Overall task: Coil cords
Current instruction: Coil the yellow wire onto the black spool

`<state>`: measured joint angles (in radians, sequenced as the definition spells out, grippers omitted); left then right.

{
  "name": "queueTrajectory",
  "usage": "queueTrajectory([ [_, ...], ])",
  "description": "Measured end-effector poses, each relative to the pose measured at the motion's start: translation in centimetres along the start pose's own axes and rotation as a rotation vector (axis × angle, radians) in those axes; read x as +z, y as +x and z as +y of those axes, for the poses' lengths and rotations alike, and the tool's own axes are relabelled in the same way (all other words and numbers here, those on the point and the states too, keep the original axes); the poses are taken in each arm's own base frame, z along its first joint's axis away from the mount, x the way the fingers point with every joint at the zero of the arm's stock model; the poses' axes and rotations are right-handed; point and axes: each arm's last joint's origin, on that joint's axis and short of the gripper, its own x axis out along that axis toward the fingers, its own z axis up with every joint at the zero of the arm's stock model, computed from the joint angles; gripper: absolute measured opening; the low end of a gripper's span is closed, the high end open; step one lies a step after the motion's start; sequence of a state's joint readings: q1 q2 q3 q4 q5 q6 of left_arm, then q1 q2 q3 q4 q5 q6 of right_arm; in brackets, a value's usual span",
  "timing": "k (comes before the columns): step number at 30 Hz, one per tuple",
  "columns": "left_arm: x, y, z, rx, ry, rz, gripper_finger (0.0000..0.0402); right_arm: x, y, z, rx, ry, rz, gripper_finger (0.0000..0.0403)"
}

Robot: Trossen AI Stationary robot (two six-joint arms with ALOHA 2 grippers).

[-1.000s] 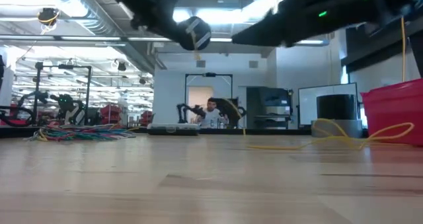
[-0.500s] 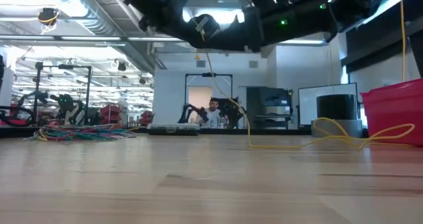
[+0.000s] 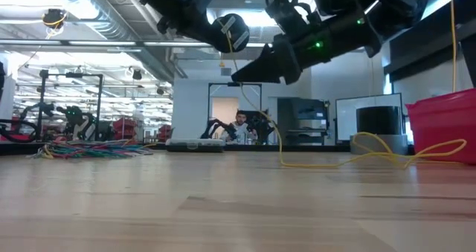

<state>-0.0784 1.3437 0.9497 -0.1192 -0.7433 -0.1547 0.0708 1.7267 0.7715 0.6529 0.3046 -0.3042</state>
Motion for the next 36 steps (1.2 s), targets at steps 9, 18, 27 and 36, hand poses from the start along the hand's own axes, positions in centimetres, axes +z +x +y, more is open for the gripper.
queueTrajectory([
  [9, 0.1, 0.0, -0.1, -0.003, -0.003, -0.008, 0.0, 0.0, 0.0, -0.1, -0.019, -0.021, 0.003, 0.0013],
  [18, 1.0, -0.8, -1.1, -0.051, -0.006, -0.1, 0.0, -0.7, 0.5, 0.0, -0.02, -0.021, 0.021, 0.0006],
  [27, 0.2, -2.1, -2.3, -0.119, 0.177, -0.07, 0.0, -1.9, 0.7, -1.5, -0.116, -0.038, 0.147, 0.0005],
  [36, -1.7, -2.5, -1.5, -0.111, 0.394, 0.094, 0.0, -1.1, -0.7, -3.1, -0.178, -0.025, 0.215, 0.0003],
])
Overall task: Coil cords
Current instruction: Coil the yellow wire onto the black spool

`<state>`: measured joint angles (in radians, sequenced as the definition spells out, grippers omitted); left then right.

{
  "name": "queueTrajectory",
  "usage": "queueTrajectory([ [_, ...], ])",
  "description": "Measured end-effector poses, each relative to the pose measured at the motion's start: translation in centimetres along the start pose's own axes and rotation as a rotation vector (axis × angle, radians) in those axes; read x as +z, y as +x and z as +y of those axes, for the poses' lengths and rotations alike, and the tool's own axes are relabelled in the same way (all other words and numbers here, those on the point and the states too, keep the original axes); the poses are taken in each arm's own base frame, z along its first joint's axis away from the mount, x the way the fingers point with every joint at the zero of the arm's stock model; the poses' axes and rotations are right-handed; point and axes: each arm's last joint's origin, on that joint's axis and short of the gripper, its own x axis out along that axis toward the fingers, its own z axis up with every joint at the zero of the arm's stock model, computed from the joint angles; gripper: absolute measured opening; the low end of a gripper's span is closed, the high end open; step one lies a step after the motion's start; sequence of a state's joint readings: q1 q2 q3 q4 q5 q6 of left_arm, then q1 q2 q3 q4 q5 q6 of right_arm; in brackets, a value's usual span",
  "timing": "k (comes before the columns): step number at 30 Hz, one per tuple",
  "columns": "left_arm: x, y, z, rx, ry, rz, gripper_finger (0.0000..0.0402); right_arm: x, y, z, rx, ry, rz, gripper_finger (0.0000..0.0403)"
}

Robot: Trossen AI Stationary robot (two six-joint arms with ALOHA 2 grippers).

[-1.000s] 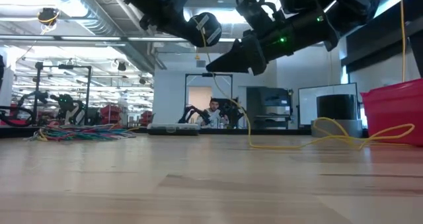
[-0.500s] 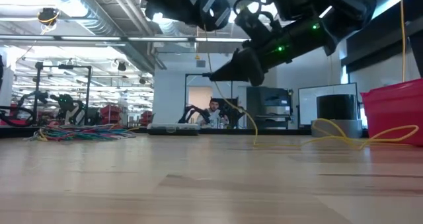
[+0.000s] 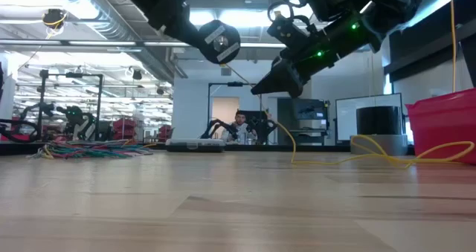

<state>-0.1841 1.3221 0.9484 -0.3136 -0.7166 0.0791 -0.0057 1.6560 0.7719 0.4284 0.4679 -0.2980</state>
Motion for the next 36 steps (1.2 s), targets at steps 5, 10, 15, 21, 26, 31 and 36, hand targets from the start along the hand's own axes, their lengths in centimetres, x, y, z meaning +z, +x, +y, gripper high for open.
queueTrajectory([
  [5, -0.7, 0.8, -0.4, 0.004, 0.071, 0.068, 0.0, 0.1, -0.5, -1.7, 0.084, 0.143, 0.014, 0.0006],
  [10, -1.2, 2.1, -1.1, 0.002, 0.167, 0.111, 0.0, 0.7, -1.4, -2.7, 0.199, 0.298, -0.012, 0.0007],
  [15, -1.3, 3.5, -1.5, 0.008, 0.243, 0.119, 0.0, 1.6, -2.1, -3.0, 0.277, 0.423, -0.065, 0.0007],
  [21, -1.2, 5.3, -1.3, 0.045, 0.219, 0.106, 0.0, 2.4, -2.1, -2.8, 0.419, 0.575, -0.139, 0.0007],
  [26, -1.6, 6.8, -0.8, 0.114, 0.166, 0.135, 0.0, 2.7, -1.9, -2.7, 0.464, 0.637, -0.174, 0.0007],
  [31, -1.0, 7.0, -0.6, 0.128, 0.108, 0.078, 0.0, 2.5, -1.2, -2.2, 0.47, 0.682, -0.19, 0.0008],
  [36, -0.4, 7.0, -0.8, 0.053, 0.065, 0.012, 0.0, 2.5, -0.4, -1.8, 0.474, 0.695, -0.251, 0.0008],
])
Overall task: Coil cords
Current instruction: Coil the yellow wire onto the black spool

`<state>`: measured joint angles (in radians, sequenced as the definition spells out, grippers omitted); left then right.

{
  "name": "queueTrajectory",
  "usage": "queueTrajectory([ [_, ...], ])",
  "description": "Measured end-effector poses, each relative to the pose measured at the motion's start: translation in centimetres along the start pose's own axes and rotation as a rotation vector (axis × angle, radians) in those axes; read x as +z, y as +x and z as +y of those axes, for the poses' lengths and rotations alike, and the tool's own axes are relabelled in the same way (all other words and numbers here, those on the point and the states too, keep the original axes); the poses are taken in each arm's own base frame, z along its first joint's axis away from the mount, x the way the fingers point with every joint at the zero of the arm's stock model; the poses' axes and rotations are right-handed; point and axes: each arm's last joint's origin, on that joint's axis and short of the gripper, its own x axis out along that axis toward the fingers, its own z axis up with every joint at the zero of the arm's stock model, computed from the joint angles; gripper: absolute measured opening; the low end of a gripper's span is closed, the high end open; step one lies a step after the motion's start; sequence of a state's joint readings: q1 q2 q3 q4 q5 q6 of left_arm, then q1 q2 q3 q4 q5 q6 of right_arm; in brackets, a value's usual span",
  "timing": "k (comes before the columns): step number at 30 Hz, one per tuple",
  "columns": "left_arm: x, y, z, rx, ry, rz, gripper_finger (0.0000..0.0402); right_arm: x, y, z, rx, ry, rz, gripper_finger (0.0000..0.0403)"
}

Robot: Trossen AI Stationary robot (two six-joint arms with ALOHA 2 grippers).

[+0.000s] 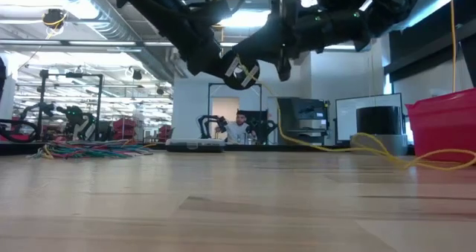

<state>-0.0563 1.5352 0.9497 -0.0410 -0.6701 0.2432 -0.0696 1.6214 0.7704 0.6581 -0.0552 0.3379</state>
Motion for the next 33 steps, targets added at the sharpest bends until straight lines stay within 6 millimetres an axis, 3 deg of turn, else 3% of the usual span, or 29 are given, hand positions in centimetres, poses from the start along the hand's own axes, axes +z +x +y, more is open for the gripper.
queueTrajectory([
  [14, 0.3, 0.1, 0.2, -0.001, -0.083, -0.036, 0.0, -0.6, 0.9, -0.3, 0.007, -0.059, -0.052, 0.0012],
  [25, 0.7, 0.6, 1.2, 0.019, -0.268, -0.074, 0.0, -1.1, 1.0, -0.5, 0.022, -0.109, 0.008, 0.0131],
  [33, 0.8, 0.7, 1.3, 0.037, -0.316, -0.086, 0.0, -1.2, 0.9, -0.4, 0.054, -0.155, 0.03, 0.0148],
])
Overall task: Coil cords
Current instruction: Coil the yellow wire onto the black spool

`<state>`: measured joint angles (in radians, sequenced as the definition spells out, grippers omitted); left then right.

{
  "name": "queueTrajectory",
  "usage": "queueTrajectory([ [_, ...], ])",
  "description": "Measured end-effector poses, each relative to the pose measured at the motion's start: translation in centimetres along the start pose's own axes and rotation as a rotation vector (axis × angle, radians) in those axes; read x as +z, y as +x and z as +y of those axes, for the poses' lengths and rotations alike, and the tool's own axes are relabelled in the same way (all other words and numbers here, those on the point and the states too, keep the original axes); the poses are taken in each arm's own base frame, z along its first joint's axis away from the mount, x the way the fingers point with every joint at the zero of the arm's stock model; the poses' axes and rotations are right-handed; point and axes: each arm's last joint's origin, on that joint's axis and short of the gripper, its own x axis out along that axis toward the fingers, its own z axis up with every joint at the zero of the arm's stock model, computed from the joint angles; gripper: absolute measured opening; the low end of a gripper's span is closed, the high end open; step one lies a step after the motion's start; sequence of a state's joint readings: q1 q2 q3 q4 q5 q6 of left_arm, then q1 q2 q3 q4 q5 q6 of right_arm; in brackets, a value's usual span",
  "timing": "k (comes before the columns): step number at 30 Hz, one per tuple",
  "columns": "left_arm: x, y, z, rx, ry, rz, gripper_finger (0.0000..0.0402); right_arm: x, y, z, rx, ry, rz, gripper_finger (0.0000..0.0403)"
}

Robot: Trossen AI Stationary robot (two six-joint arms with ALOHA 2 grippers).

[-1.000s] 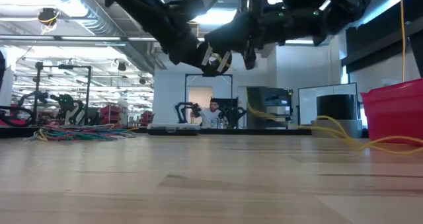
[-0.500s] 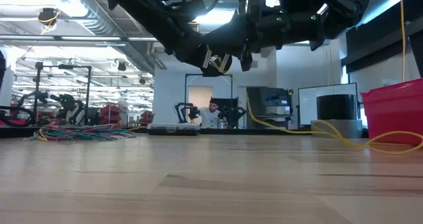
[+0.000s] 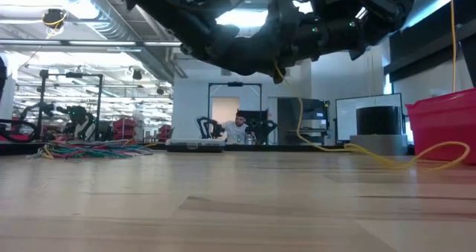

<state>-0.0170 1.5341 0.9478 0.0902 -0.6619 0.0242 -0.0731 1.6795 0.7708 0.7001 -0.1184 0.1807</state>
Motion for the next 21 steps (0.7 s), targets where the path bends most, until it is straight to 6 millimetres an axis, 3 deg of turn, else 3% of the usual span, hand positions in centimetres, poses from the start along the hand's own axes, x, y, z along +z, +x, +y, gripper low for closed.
queueTrajectory([
  [5, 0.3, -0.5, 0.4, 0.034, -0.021, -0.001, 0.0, 0.3, -0.6, 0.3, 0.041, -0.023, 0.056, 0.0146],
  [12, 0.8, -1.1, 0.5, 0.03, -0.027, -0.021, 0.0, 2.9, -0.4, 3.1, -0.026, -0.175, 0.051, 0.0145],
  [16, 0.3, -1.3, 0.4, 0.025, 0.033, 0.019, 0.0, 3.9, 0.0, 4.1, -0.064, -0.226, 0.278, 0.0145],
  [21, -0.5, -1.7, 0.4, 0.017, 0.104, 0.096, 0.0, 3.1, -1.3, 4.8, -0.189, -0.29, 0.621, 0.0145],
])
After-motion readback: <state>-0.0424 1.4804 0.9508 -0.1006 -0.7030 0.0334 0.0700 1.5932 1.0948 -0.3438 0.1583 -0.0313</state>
